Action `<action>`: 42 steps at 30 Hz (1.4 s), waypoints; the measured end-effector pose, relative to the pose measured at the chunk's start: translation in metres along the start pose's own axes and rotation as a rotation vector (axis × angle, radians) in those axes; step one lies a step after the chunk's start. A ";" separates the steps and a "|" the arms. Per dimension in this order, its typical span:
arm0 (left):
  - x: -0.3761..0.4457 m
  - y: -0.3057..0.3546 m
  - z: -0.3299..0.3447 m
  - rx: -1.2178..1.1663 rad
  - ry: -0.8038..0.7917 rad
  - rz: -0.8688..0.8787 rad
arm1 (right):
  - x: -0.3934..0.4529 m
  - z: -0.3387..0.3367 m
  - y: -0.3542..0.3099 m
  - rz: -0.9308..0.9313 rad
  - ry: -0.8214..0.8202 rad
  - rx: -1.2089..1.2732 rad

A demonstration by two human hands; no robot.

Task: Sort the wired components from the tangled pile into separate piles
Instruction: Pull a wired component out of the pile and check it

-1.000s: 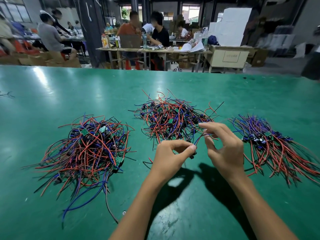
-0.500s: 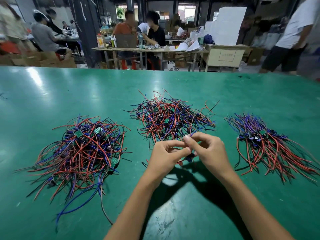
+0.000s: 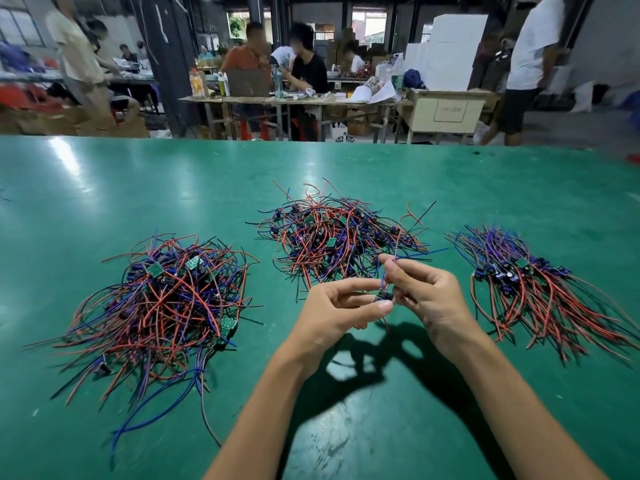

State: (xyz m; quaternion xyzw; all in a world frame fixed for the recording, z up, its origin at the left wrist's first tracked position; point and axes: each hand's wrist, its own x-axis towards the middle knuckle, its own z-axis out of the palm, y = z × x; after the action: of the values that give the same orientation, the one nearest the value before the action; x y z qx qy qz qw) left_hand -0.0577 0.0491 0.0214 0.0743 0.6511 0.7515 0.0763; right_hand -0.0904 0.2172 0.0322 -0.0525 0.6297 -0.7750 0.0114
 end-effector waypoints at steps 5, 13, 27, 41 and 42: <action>0.001 0.002 0.004 -0.098 -0.003 0.011 | 0.002 -0.004 -0.005 0.086 -0.039 0.118; -0.003 0.008 0.008 -0.246 -0.069 0.008 | 0.000 -0.002 -0.008 0.104 -0.062 0.233; -0.002 0.003 0.014 -0.067 0.034 -0.053 | -0.003 0.002 -0.003 0.030 -0.121 -0.083; -0.004 0.002 0.026 0.128 0.196 0.044 | -0.007 0.021 0.007 -0.048 -0.030 -0.227; -0.004 0.003 0.026 0.126 0.192 0.053 | -0.008 0.022 0.007 -0.035 -0.036 -0.215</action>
State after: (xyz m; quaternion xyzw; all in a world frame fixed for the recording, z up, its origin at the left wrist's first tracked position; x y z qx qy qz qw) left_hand -0.0481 0.0733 0.0278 0.0241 0.6991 0.7146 -0.0111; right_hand -0.0811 0.1951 0.0298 -0.0784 0.7080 -0.7019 0.0035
